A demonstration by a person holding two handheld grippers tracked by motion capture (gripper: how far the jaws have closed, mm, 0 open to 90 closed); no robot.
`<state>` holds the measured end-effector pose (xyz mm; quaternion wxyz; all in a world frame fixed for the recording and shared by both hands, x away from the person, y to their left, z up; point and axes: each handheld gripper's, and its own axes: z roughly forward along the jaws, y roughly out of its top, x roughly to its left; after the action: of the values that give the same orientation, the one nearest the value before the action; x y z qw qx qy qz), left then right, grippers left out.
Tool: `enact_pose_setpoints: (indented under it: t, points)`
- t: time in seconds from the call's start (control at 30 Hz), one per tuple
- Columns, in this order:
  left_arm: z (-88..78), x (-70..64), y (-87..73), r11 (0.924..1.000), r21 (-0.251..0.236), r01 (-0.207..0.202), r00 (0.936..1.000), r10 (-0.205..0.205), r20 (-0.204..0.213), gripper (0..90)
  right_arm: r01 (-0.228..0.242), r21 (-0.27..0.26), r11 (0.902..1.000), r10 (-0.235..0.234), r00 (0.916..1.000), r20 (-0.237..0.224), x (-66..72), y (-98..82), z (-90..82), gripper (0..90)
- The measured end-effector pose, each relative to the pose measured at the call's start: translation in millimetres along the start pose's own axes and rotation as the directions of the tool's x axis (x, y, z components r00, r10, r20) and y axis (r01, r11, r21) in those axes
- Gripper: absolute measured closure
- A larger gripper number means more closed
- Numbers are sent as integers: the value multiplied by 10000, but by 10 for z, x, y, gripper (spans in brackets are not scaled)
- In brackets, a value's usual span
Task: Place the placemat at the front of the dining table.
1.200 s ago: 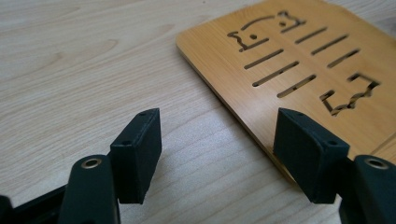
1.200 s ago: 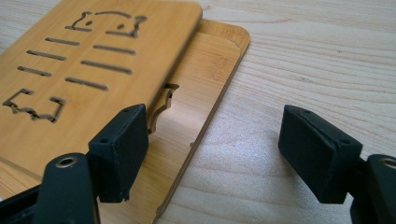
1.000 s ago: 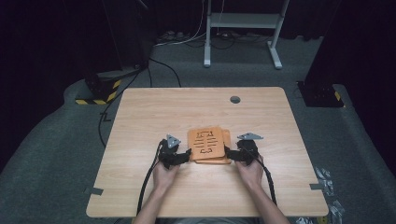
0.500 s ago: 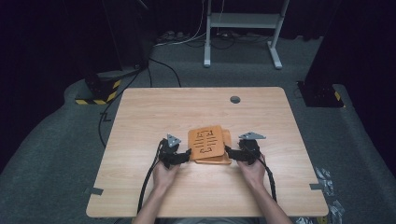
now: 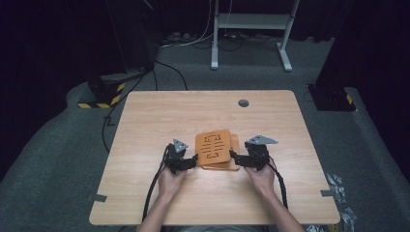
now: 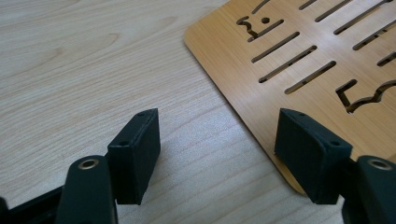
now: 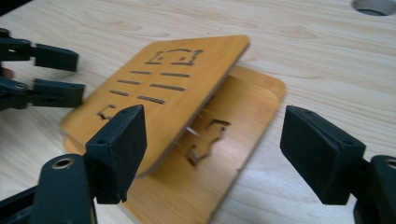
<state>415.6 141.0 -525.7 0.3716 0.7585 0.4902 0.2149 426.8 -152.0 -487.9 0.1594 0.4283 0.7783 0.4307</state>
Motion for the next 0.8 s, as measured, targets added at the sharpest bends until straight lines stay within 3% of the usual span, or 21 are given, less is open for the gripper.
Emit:
enact_pose_setpoints:
  t: [0.3, 0.8]
  points:
    - [0, 0, 0, 10000, -2, 23, 10000, -23, -22, 312, -172, 222, 9996, 184, 9983, -552, 78, 13, 109, 207]
    - [0, 2, 0, 10000, 14, 41, 10000, -41, -12, 312, -351, 779, 9963, 419, 9952, -880, 145, -22, 283, 199]
